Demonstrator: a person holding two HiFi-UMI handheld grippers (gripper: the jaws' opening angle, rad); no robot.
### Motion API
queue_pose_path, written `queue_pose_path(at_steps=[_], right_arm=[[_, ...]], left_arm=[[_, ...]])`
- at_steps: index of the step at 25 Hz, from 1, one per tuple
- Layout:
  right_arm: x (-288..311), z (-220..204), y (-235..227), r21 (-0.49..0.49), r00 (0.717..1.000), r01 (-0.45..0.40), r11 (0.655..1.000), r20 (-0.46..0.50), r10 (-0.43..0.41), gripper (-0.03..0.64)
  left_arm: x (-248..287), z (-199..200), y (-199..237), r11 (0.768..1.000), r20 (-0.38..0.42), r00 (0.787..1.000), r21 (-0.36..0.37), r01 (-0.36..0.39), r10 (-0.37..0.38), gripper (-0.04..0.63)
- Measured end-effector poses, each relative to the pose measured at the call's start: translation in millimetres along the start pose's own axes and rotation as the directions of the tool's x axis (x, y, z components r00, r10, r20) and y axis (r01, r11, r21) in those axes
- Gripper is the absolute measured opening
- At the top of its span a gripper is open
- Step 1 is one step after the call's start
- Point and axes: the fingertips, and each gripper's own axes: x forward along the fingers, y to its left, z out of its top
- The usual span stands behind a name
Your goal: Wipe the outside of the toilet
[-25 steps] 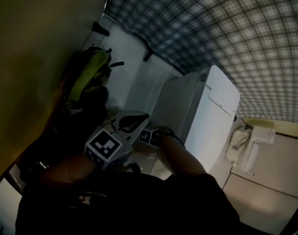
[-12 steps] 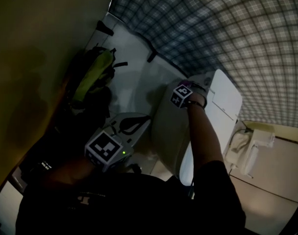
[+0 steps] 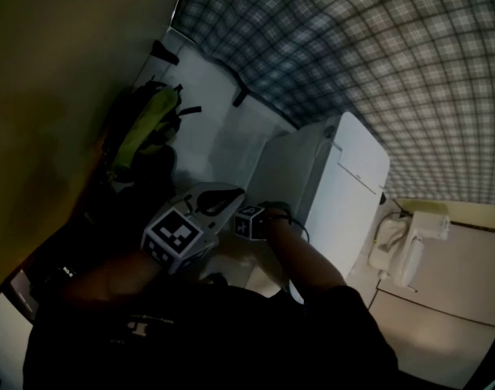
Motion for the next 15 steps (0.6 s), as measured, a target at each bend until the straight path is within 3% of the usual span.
queue_pose_path(at_steps=[4,7,9,10,11,13,14,15], right_arm=[[-33,7,146,-0.116,0.985,-0.174,0.978,0.004,0.175,0.087],[-49,16,198,-0.062,0.946,-0.259,0.964,0.188,0.266,0.089],[-62,24,215,-0.003,0.876,-0.318,0.948,0.383,0.295,0.089],[-74,28,220,0.019,0.816,-0.354,0.935,0.495,0.299,0.089],[-91,31,223,0.031,0.733,-0.396,0.918,0.613,0.295,0.089],[-141,31,223,0.010,0.490,-0.476,0.879,0.834,0.256,0.091],[-165,20,215,0.009,0.380,-0.482,0.876,0.903,0.200,0.091],[-182,1,205,0.031,0.301,-0.464,0.885,0.945,0.125,0.091]], left_arm=[[8,-20,-9,0.999,-0.048,0.999,0.035,-0.014,0.016,-0.005],[15,-32,-15,0.999,-0.069,0.997,0.030,-0.037,0.039,-0.005],[25,-36,-24,0.999,-0.060,0.997,0.018,-0.040,0.041,-0.005],[31,-38,-31,0.999,-0.052,0.998,0.014,-0.043,0.044,-0.005],[39,-40,-39,0.999,-0.045,0.998,0.018,-0.046,0.047,-0.005],[56,-44,-55,0.998,-0.042,0.998,0.048,-0.048,0.050,-0.005],[64,-46,-63,0.997,-0.047,0.998,0.059,-0.049,0.052,-0.005],[72,-47,-70,0.997,-0.050,0.997,0.062,-0.053,0.056,-0.005]])
